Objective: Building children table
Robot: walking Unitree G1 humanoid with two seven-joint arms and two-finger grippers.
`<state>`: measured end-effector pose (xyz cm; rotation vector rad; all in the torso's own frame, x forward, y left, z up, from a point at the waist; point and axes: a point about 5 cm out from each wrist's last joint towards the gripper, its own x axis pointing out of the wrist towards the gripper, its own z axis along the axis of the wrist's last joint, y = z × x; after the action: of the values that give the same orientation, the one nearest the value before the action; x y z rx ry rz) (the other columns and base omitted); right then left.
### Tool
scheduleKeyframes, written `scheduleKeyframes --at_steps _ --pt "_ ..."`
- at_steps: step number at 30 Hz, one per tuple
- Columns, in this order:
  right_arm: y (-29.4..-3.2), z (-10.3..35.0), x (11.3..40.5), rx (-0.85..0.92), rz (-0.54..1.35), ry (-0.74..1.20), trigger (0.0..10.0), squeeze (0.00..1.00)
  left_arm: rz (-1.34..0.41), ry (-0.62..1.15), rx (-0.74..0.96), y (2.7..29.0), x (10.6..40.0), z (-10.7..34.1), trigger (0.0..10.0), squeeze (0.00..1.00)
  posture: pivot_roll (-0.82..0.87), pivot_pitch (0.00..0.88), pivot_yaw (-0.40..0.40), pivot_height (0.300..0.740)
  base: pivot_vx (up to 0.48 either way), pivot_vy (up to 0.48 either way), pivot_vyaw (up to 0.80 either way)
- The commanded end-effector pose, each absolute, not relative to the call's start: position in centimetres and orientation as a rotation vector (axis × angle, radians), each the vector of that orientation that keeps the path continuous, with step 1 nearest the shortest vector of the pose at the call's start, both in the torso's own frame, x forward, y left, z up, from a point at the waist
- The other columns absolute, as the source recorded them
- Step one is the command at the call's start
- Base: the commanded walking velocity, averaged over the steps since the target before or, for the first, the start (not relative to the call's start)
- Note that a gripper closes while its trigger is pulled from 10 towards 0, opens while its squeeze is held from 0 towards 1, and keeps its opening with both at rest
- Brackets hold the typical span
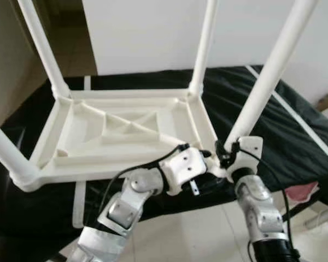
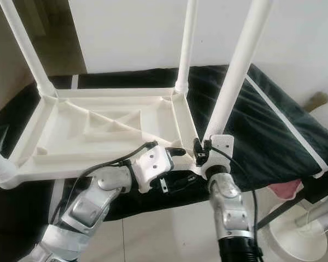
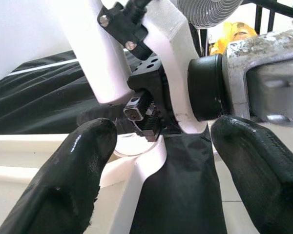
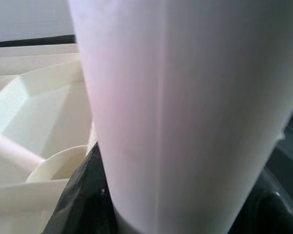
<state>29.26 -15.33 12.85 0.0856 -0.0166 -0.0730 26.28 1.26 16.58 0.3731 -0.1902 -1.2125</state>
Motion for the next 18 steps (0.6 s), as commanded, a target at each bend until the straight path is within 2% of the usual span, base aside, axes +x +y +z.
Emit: scheduleKeyframes --at_steps 1,4,8,18 --pt "-15.1 11.5 28.8 0.115 -0.153 0.056 10.0 0.0 -1.207 -0.196 0.373 1.1 26.1 16.8 10.0 0.0 0.0 0.0 -0.056 0.74 0.0 0.0 0.0" --pt "-14.3 11.6 28.8 0.142 -0.2 0.055 10.0 0.0 -1.207 -0.199 0.371 1.1 26.1 16.9 10.0 0.0 0.0 0.0 -0.058 0.74 0.0 0.0 0.0" --pt "-13.2 12.1 28.8 0.182 -0.167 0.035 10.0 0.0 -1.206 -0.197 0.366 1.1 26.1 16.9 10.0 0.0 -0.01 0.0 -0.051 0.74 0.0 0.0 0.0" --pt "-12.9 12.7 28.6 0.2 -0.166 0.01 10.0 0.0 -1.202 -0.198 0.377 1.3 26.3 17.0 10.0 0.0 -0.01 0.006 -0.048 0.74 0.0 0.0 0.0"
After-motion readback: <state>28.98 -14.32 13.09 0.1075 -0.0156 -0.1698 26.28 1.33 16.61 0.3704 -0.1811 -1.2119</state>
